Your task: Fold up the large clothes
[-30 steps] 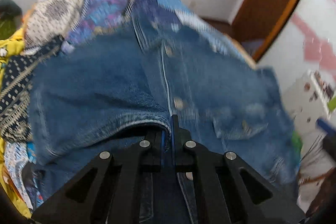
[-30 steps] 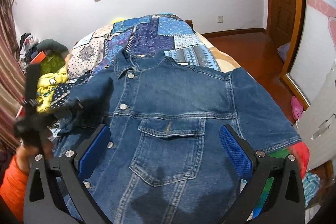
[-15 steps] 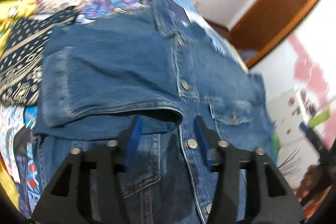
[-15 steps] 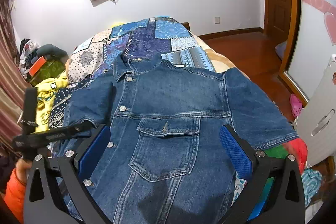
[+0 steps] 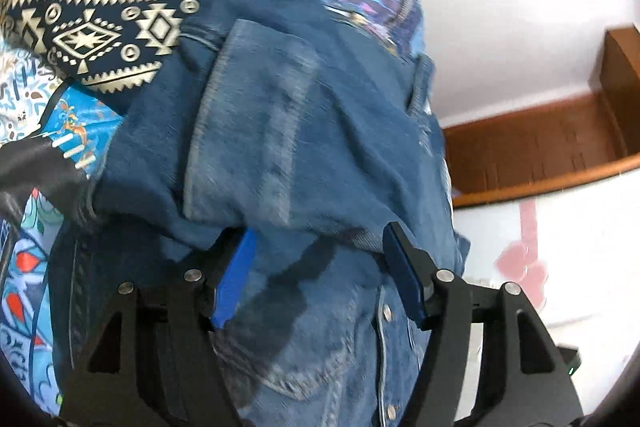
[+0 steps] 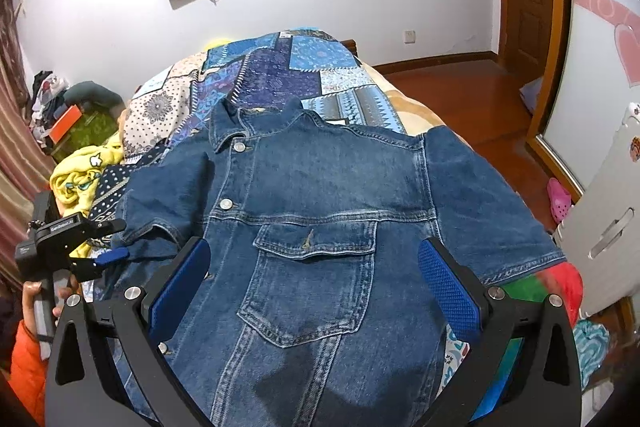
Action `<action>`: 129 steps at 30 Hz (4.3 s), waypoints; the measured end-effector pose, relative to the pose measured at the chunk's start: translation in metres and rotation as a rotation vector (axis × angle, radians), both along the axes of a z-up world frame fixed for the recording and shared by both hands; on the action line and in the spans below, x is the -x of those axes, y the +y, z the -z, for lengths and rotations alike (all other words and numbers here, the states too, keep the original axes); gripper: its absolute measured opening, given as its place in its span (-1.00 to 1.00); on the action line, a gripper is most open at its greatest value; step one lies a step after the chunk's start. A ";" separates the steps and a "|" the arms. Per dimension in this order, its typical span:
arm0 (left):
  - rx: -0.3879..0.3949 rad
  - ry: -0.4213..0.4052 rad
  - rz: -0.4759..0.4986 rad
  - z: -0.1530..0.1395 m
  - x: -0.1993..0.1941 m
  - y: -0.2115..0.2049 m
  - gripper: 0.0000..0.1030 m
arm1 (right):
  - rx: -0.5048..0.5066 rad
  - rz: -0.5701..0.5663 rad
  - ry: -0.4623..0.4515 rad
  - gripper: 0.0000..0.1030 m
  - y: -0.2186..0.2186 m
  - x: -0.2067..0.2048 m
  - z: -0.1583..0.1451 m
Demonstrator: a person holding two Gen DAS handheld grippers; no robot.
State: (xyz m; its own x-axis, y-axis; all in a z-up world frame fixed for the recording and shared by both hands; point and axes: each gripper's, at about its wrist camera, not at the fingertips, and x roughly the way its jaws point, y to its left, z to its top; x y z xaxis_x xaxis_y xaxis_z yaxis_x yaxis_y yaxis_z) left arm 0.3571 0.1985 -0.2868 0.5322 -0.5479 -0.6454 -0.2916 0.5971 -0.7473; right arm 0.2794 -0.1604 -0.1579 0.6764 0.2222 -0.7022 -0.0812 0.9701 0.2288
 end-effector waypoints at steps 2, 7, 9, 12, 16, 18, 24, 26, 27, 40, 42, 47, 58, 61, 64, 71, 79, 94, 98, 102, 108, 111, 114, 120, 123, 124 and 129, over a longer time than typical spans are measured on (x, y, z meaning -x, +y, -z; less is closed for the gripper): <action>0.012 0.003 -0.032 0.007 -0.006 0.007 0.24 | 0.003 0.006 0.008 1.00 -0.002 -0.002 0.003; 0.018 0.006 -0.097 0.012 -0.020 0.022 0.21 | -0.001 0.018 0.032 1.00 -0.007 -0.006 0.010; -0.030 0.010 -0.100 0.009 -0.021 0.022 -0.17 | -0.003 0.020 0.034 1.00 -0.007 -0.006 0.010; -0.130 -0.001 -0.074 -0.003 -0.024 0.017 -0.56 | -0.008 0.020 0.033 1.00 -0.009 -0.005 0.009; -0.225 -0.062 -0.048 -0.030 -0.020 0.011 -0.65 | -0.018 0.017 0.023 1.00 -0.012 -0.001 0.005; -0.300 -0.108 -0.032 -0.054 -0.021 0.001 -0.67 | -0.020 0.017 0.019 1.00 -0.012 0.000 0.004; -0.487 -0.267 0.038 -0.128 -0.033 -0.052 -0.71 | -0.026 0.032 -0.005 1.00 -0.023 0.006 -0.004; -0.542 -0.314 0.067 -0.146 -0.041 -0.079 -0.72 | -0.031 0.042 -0.012 1.00 -0.029 0.008 -0.006; -0.565 -0.333 0.079 -0.154 -0.042 -0.091 -0.72 | -0.036 0.049 -0.016 1.00 -0.033 0.009 -0.007; -0.581 -0.384 0.425 -0.127 -0.077 -0.286 -0.79 | -0.031 0.145 0.023 1.00 -0.083 0.012 0.008; -0.574 -0.346 0.482 -0.108 -0.074 -0.309 -0.79 | -0.034 0.163 0.037 1.00 -0.092 0.012 0.012; -0.599 -0.231 0.598 -0.061 -0.055 -0.348 -0.79 | -0.047 0.191 0.068 1.00 -0.108 0.014 0.022; -0.551 -0.206 0.592 -0.092 -0.035 -0.313 0.21 | -0.094 0.207 0.103 1.00 -0.133 0.018 0.032; -0.621 -0.244 0.540 -0.112 -0.027 -0.285 0.32 | -0.097 0.217 0.098 1.00 -0.142 0.016 0.029; -0.746 -0.272 0.467 -0.121 -0.025 -0.256 0.56 | -0.079 0.228 0.104 1.00 -0.150 0.011 0.030; -0.844 -0.205 0.341 -0.106 -0.010 -0.177 0.66 | -0.166 0.224 0.208 1.00 -0.176 -0.006 0.059; -0.771 -0.060 0.221 -0.062 0.011 -0.116 0.66 | -0.414 0.235 0.346 1.00 -0.212 -0.025 0.108; -0.766 -0.002 0.195 -0.036 0.020 -0.105 0.66 | -0.390 0.401 0.396 -0.51 -0.243 -0.067 0.138; -0.790 -0.029 0.219 -0.041 0.022 -0.112 0.66 | -0.336 0.410 0.369 -0.69 -0.243 -0.066 0.120; -0.807 -0.066 0.238 -0.049 0.029 -0.117 0.66 | -0.292 0.386 0.285 -0.79 -0.233 -0.066 0.086; -0.843 -0.119 0.251 -0.065 0.044 -0.117 0.66 | -0.284 0.285 0.102 -0.84 -0.204 -0.064 0.006; -0.824 -0.147 0.234 -0.075 0.052 -0.112 0.66 | -0.262 0.208 0.020 -0.84 -0.170 -0.069 -0.036; -0.810 -0.180 0.212 -0.086 0.059 -0.105 0.67 | -0.231 0.107 -0.061 -0.85 -0.125 -0.074 -0.072; -0.814 -0.225 0.184 -0.100 0.072 -0.090 0.72 | -0.247 -0.084 -0.110 -0.84 -0.028 -0.087 -0.099; -0.829 -0.233 0.172 -0.103 0.079 -0.082 0.72 | -0.248 -0.162 -0.088 -0.84 0.017 -0.093 -0.088; -0.831 -0.234 0.168 -0.104 0.081 -0.079 0.72 | -0.253 -0.182 -0.072 -0.84 0.027 -0.096 -0.080; -0.831 -0.228 0.141 -0.105 0.088 -0.066 0.72 | -0.245 -0.285 0.062 -0.84 0.091 -0.102 -0.028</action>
